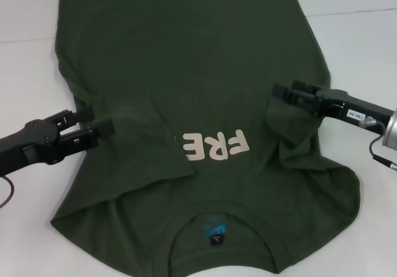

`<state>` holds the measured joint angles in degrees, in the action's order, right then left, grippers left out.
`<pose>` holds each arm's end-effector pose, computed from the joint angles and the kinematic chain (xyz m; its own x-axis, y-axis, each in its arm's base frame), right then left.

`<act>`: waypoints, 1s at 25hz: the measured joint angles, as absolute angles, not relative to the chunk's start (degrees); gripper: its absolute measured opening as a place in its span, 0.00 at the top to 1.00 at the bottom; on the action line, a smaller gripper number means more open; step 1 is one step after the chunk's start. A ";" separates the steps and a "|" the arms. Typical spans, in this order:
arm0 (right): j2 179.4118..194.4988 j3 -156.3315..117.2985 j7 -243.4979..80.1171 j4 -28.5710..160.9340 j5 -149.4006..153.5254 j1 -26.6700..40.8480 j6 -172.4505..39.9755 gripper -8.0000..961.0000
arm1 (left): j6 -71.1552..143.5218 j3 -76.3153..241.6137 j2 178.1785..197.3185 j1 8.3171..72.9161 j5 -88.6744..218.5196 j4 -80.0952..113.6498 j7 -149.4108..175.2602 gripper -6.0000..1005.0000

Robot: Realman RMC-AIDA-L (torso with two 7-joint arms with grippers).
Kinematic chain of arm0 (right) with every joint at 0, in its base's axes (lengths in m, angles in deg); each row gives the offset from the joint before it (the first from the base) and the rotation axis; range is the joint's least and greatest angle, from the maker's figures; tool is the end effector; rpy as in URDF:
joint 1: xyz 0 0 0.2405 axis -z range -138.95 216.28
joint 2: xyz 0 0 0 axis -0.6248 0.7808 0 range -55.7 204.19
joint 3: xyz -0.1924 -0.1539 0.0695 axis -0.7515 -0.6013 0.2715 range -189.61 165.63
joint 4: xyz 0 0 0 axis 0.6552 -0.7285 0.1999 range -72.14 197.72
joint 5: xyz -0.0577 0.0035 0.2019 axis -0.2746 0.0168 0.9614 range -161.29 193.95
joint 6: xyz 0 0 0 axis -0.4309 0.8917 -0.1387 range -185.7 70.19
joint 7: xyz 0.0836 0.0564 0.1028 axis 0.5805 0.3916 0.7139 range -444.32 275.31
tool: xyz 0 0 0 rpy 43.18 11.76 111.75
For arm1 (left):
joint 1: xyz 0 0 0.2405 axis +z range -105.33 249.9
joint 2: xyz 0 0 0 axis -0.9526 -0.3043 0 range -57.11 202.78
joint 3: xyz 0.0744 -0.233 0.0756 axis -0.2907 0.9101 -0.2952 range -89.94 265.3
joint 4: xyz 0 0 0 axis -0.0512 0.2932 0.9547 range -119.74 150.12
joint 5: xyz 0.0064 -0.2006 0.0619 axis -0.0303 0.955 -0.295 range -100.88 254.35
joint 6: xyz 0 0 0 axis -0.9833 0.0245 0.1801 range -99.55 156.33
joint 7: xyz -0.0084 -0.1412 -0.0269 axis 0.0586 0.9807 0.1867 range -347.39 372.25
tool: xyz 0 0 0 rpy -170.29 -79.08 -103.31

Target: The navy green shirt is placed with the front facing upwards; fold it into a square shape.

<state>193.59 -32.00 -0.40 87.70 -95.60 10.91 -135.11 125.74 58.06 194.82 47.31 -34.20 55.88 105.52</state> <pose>0.3206 0.3281 0.0024 0.4019 -0.5096 -0.7608 -0.8588 -0.4981 -0.1199 -0.2715 0.3014 0.0180 0.5001 0.5190 0.6932 0.6846 -0.7271 0.0505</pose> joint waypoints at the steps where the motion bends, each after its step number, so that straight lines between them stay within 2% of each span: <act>1: 193.59 -31.97 -1.39 87.71 -95.13 11.39 -136.12 0.19 | 126.02 58.06 194.82 47.33 -34.30 55.90 105.52 0.12; 2: 193.59 -31.97 -2.01 87.72 -94.73 11.73 -136.75 0.16 | 126.35 58.07 194.83 47.38 -34.33 55.92 105.50 0.12; 11: 193.01 -32.05 -5.11 88.26 -93.88 15.74 -143.61 0.17 | 128.44 58.15 194.83 47.53 -34.56 56.03 105.46 0.12; 18: 193.14 -32.50 -5.18 91.87 -94.29 21.30 -145.83 0.17 | 130.36 58.09 194.82 47.50 -34.68 55.85 105.75 0.12; 25: 192.01 -32.50 -5.56 95.27 -94.78 26.34 -148.71 0.17 | 134.11 58.03 194.88 47.53 -35.44 55.42 105.90 0.12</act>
